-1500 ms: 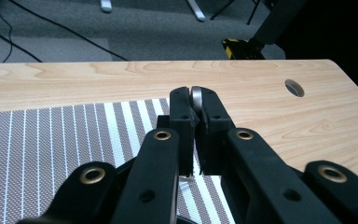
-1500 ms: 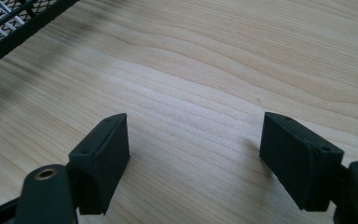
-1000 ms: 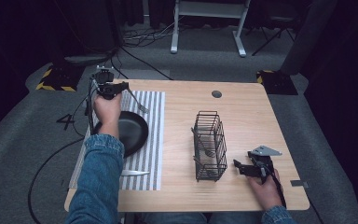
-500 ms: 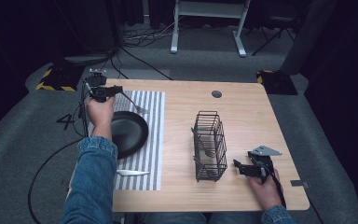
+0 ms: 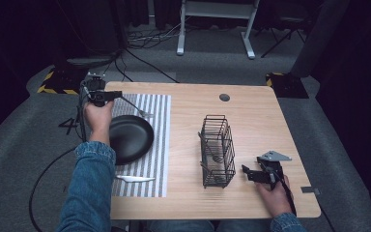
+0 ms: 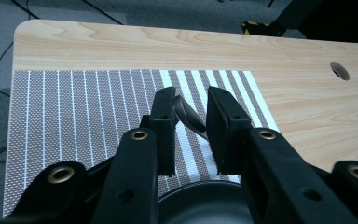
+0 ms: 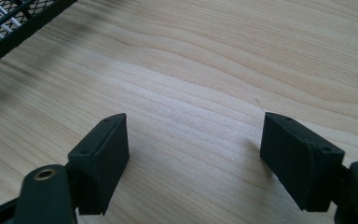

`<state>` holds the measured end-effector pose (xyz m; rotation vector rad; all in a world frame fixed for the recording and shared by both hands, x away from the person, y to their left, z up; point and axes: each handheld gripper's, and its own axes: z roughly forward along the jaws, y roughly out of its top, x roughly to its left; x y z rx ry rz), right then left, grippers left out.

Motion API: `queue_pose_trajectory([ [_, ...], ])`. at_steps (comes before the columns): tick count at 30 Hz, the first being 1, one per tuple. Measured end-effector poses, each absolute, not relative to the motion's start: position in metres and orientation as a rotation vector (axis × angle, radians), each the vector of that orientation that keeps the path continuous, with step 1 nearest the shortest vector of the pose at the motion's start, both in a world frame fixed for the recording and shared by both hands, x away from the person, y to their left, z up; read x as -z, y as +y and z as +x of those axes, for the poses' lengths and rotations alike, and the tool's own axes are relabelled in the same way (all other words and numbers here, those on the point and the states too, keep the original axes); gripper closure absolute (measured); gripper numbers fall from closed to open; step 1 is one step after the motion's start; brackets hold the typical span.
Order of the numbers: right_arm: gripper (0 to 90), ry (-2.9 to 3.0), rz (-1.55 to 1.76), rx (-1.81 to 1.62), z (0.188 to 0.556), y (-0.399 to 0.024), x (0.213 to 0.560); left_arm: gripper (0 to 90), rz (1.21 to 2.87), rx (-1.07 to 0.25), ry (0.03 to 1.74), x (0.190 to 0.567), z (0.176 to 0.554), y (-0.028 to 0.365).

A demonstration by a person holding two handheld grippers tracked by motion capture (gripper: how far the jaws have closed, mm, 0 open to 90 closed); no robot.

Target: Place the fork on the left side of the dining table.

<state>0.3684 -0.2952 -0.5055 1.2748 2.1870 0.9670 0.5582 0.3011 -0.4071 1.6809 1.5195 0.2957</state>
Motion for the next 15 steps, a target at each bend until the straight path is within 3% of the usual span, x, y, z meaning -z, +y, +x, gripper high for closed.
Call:
queue_pose_trajectory([
  [15,23.7,2.186,1.276,-0.966,0.3685,-0.2951,0.5055,71.4,1.677,-0.272,1.529,0.4135,0.5568,0.3096],
])
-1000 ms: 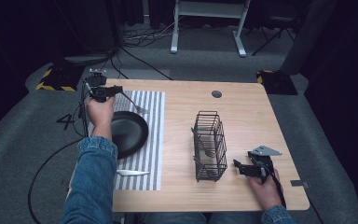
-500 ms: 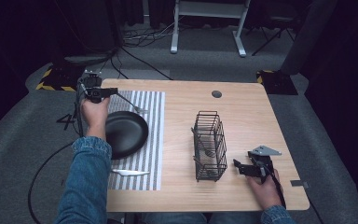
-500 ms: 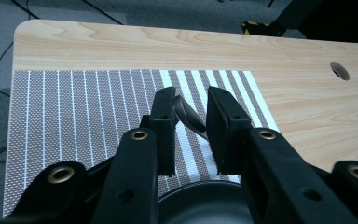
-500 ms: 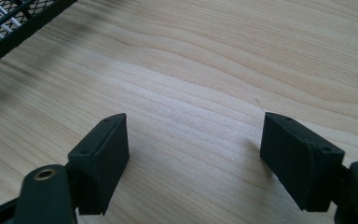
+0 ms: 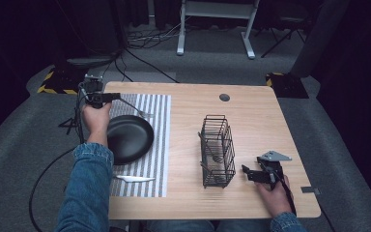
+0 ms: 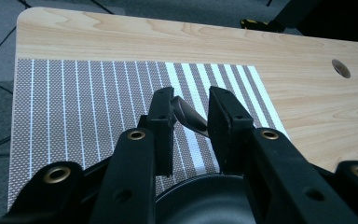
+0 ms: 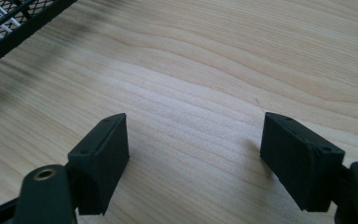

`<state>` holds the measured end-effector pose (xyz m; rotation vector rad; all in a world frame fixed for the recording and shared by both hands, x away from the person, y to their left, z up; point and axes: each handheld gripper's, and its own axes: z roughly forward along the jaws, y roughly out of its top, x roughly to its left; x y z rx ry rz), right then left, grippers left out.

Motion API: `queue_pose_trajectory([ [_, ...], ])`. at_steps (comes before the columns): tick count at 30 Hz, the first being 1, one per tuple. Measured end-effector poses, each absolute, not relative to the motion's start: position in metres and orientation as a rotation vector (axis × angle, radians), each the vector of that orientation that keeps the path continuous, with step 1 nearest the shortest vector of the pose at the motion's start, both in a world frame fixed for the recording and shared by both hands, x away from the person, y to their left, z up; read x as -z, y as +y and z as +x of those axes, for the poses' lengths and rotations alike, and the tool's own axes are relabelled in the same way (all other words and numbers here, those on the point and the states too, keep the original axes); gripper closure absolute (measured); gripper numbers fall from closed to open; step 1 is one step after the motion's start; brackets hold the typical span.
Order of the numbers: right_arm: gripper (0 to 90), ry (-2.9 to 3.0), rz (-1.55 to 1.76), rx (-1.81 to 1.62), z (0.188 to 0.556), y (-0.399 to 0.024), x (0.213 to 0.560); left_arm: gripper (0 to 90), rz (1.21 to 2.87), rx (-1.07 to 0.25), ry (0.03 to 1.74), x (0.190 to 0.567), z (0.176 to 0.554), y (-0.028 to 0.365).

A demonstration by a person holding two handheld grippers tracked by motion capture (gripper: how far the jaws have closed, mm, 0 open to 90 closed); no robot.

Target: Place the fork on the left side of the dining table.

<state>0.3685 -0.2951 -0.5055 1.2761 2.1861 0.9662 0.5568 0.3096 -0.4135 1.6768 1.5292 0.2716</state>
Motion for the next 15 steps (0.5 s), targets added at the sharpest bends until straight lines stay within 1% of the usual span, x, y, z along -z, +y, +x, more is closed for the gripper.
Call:
queue_pose_trajectory([
  [15,23.7,2.186,1.277,-0.966,0.369,-0.295,0.505,68.7,1.657,-0.246,1.559,0.425,0.553,0.321],
])
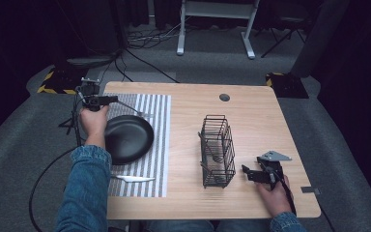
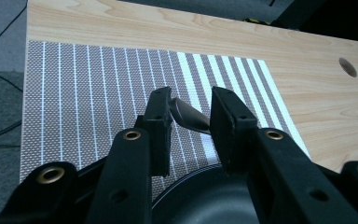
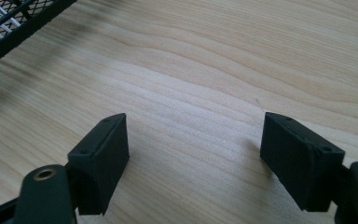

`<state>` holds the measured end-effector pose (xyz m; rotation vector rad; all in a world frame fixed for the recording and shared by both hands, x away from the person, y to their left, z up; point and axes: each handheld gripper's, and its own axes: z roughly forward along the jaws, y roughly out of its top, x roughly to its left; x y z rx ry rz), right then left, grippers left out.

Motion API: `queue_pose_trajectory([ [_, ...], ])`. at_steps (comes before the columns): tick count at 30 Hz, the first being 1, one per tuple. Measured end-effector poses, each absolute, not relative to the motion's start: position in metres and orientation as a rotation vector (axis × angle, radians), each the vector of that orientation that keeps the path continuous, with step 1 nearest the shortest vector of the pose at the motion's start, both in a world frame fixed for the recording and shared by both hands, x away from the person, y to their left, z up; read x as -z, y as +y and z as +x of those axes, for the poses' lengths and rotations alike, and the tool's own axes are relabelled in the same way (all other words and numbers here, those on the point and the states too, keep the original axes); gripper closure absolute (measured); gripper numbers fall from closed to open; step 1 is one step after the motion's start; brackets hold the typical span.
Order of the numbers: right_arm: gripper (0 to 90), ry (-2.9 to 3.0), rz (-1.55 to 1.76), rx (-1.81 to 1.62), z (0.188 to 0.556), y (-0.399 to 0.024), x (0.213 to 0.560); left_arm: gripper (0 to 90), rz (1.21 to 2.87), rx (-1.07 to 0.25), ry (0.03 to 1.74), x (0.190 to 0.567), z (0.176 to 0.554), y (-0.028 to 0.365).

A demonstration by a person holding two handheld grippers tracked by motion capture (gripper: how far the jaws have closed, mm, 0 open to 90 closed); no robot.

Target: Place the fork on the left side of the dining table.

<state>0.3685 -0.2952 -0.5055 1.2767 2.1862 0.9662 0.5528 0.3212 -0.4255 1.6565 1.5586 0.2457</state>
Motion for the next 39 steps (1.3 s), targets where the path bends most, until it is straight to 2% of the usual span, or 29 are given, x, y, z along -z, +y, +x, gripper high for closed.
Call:
queue_pose_trajectory([
  [18,23.7,2.186,1.277,-0.966,0.368,-0.295,0.505,66.5,1.633,-0.236,1.624,0.443,0.550,0.338],
  [39,23.7,2.186,1.277,-0.966,0.369,-0.295,0.505,61.3,1.656,-0.192,1.629,0.454,0.553,0.335],
])
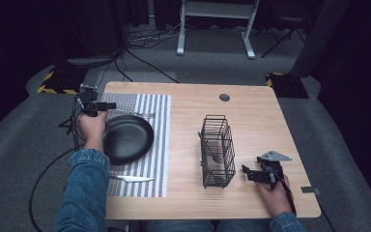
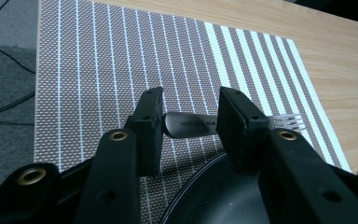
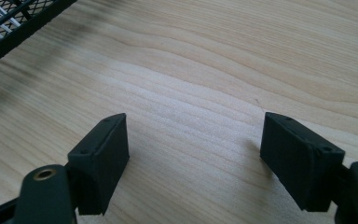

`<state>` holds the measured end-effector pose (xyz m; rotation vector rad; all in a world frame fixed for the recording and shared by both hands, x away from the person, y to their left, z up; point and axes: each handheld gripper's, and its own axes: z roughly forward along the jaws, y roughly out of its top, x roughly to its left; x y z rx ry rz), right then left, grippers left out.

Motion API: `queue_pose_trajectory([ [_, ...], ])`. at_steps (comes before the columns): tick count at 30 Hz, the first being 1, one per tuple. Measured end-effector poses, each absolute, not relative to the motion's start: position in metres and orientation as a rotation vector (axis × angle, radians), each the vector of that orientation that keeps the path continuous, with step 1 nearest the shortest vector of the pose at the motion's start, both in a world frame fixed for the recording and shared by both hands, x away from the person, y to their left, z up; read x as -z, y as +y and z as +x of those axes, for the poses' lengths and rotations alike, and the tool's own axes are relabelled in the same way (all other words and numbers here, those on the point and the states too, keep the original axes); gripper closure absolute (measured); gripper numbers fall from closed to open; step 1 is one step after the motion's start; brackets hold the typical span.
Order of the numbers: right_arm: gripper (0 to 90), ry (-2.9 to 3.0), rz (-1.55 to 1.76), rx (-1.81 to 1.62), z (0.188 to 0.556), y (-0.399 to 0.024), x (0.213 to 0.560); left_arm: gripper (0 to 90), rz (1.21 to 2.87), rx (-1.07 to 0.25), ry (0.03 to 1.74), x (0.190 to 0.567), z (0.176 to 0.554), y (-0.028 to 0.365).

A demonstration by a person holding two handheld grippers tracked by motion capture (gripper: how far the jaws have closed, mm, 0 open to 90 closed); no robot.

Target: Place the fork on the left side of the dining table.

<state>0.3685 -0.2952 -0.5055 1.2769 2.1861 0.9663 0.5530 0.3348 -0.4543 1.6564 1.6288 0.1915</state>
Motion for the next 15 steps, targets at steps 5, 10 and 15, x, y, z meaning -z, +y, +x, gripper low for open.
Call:
queue_pose_trajectory([
  [5,23.7,2.186,1.277,-0.966,0.3685,-0.2952,0.5055,60.3,1.657,-0.205,1.635,0.4550,0.5531,0.3362],
  [10,23.7,2.186,1.277,-0.966,0.3685,-0.2952,0.5055,58.9,1.607,-0.193,1.647,0.4544,0.5503,0.3410],
  [15,23.7,2.186,1.277,-0.966,0.3686,-0.2952,0.5055,58.2,1.589,-0.225,1.629,0.4465,0.5475,0.3414],
])
